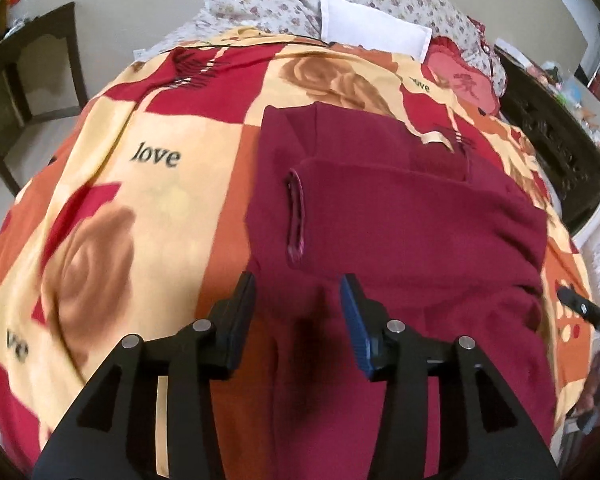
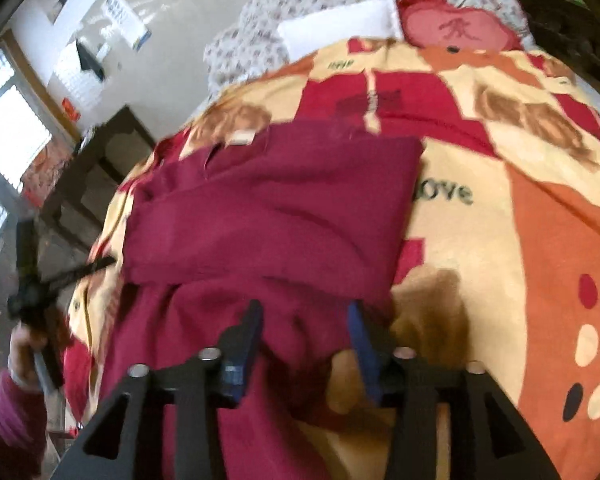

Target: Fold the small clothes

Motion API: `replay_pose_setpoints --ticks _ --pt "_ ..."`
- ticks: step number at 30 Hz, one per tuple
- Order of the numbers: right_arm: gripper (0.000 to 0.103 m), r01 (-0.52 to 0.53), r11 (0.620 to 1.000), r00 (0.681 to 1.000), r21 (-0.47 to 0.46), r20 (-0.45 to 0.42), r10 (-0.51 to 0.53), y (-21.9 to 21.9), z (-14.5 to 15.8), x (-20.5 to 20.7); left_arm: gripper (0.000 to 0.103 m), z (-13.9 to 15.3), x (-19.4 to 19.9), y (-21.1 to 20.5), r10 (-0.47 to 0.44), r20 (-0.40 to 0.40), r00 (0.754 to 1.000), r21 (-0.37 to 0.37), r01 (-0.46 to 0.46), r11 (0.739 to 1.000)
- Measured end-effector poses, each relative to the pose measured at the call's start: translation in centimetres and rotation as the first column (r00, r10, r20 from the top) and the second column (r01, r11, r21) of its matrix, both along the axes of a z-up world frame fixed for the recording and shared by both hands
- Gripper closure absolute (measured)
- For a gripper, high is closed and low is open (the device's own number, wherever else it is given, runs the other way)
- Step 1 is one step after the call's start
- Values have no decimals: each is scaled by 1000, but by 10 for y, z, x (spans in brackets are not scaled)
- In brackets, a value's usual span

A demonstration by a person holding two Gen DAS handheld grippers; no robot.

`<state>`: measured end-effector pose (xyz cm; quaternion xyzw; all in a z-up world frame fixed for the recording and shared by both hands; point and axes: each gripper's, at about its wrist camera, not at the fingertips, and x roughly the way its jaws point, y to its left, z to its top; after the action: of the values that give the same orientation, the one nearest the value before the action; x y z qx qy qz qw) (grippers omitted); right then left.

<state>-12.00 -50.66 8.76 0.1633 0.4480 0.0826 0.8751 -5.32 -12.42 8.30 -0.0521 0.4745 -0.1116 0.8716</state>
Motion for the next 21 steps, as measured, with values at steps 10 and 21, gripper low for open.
replay_pose_setpoints --ticks 10,21 --pt "54 -55 998 998 7 21 55 27 26 -3 60 12 -48 -4 -4 38 999 65 1 998" --pt "53 -97 995 995 -8 -21 97 21 28 -88 60 12 -86 -9 -40 40 998 73 37 997"
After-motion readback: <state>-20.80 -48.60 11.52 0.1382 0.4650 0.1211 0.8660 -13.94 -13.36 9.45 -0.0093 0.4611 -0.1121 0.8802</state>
